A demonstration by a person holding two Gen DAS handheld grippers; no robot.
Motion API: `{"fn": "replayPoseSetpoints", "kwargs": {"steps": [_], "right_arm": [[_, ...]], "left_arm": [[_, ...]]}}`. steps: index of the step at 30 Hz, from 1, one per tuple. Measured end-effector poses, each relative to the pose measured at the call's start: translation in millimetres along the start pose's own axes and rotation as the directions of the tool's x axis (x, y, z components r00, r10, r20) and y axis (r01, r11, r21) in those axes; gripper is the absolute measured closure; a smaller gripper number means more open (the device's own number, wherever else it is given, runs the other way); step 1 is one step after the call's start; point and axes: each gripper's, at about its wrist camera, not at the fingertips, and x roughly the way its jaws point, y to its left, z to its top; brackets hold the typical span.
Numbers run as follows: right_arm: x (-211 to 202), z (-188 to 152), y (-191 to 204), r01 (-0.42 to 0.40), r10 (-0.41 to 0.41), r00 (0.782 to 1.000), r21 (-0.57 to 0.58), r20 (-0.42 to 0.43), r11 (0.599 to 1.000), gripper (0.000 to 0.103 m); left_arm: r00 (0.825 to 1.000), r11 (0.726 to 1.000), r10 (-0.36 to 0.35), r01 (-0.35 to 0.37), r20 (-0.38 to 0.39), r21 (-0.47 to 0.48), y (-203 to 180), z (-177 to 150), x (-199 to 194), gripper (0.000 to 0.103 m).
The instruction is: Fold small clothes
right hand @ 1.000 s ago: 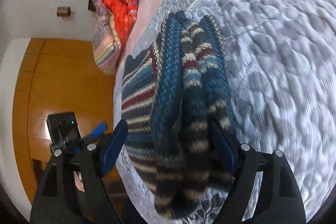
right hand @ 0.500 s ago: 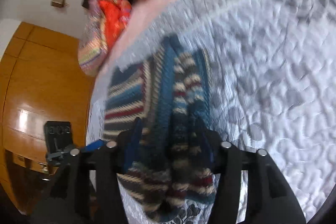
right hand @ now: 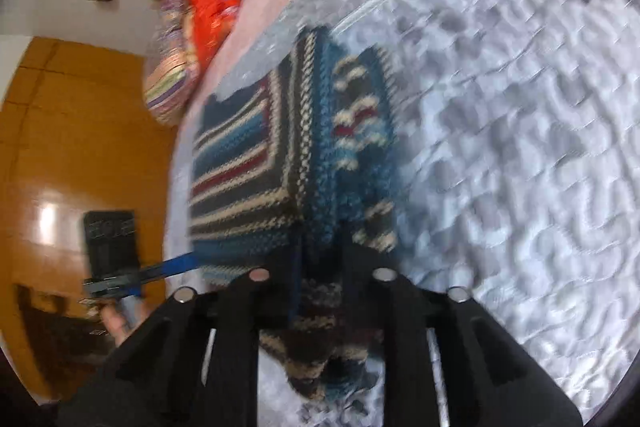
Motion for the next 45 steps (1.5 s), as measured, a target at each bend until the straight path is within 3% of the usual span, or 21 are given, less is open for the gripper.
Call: {"fn": "replayPoseSetpoints", "kwargs": {"steps": [2,5,11,12,14,16,20,24,26,30,31,32,34,38,39,40,41,43,45], "right_arm": [[-5.5,-4.1,1.0,-0.003,0.003,1.0,0.0,0.007,1.0,0.066],[-13.6,-9.0,-3.9,-0.002,0.003,1.0,0.014,-0.011,1.0,0.057],[7.0,-8.3,-0.4,0.006,-0.005,0.997,0.008,-0.074,1.0,0.053],[9.2,-8.7,0.3,0.004,-0.004,0.997,0.007,-0.074,1.0,0.054],[10.5,-5.2,3.0,0.014,-0.014,0.998,0.0,-0.065,1.0,0.073],[-1.3,-5.4,19.8,0.042,-0.043,0.999,-0.072,-0.015,0.997,0.079],[-33.2,-12.6,49.7,0.057,-0.038,0.992,-0.162,0.118,0.985,0.082],[-5.1,-17.3,13.2,0.182,-0.173,0.981,-0.104,0.091,0.978,0.082],[1.9,-19.5,-7.5,0.161,-0.156,0.984,-0.049,0.09,0.986,0.078],[-6.3,-16.6,1.3,0.122,-0.118,0.99,-0.059,0.075,0.991,0.07],[-9.7,-13.2,3.4,0.097,-0.094,0.993,-0.054,0.07,0.994,0.064],[-18.4,-7.8,6.4,0.067,-0.063,0.994,-0.048,0.091,0.997,0.052],[-32.7,10.7,8.7,0.057,-0.053,0.984,-0.02,0.169,0.998,0.043],[-8.2,50.9,5.5,0.029,-0.033,0.992,0.035,0.126,0.999,0.043],[0.4,58.1,7.1,0.03,-0.033,0.994,0.028,0.105,0.999,0.045],[10.9,64.2,10.2,0.047,-0.047,0.996,0.011,0.076,0.999,0.073],[18.9,70.1,18.4,0.097,-0.095,0.994,-0.038,0.062,0.994,0.092],[13.4,70.1,25.3,0.166,-0.156,0.98,-0.081,0.122,0.983,0.094],[12.1,67.2,3.7,0.19,-0.187,0.97,-0.007,0.155,0.982,0.094]], "left_arm": [[0.999,1.0,0.024,-0.024,-0.037,-0.002,7.6,-3.2,9.8,0.034],[1.0,0.999,-0.002,0.001,-0.03,-0.032,13.6,-4.1,10.2,0.034],[0.999,1.0,0.014,-0.014,-0.03,-0.013,6.9,-7.3,7.6,0.034],[0.999,1.0,0.013,-0.014,-0.029,-0.013,5.4,-5.7,7.1,0.034],[1.0,1.0,0.009,-0.009,-0.024,-0.013,0.9,-2.1,7.4,0.034],[1.0,1.0,-0.005,0.005,-0.009,-0.003,-6.9,0.1,4.8,0.034],[0.997,0.998,-0.064,0.063,0.032,0.031,-23.1,2.8,-6.9,0.034],[1.0,1.0,-0.017,0.017,0.017,0.005,-11.0,9.1,4.7,0.034],[1.0,0.999,-0.013,0.013,0.004,-0.033,1.2,8.9,10.9,0.034],[1.0,0.999,-0.027,0.028,0.014,-0.041,3.4,11.5,6.2,0.034],[0.999,0.999,-0.036,0.037,0.031,-0.03,0.8,13.0,0.9,0.034],[0.998,0.999,-0.047,0.048,0.045,-0.024,-0.1,14.5,-3.9,0.034],[0.996,0.998,-0.059,0.061,0.073,-0.034,2.8,19.5,-11.8,0.034],[0.998,0.996,-0.03,0.034,0.047,-0.081,16.2,20.1,-0.6,0.034],[0.999,0.996,-0.024,0.027,0.042,-0.08,15.1,21.6,2.2,0.034],[0.999,0.997,-0.025,0.028,0.044,-0.074,11.4,23.5,1.4,0.034],[0.998,0.997,-0.033,0.036,0.05,-0.066,6.7,25.8,0.0,0.034],[0.996,0.999,-0.022,0.025,0.087,-0.027,-5.0,35.7,-6.8,0.034],[0.992,1.0,-0.011,0.012,0.127,-0.005,-9.1,47.5,-15.5,0.034]]}}
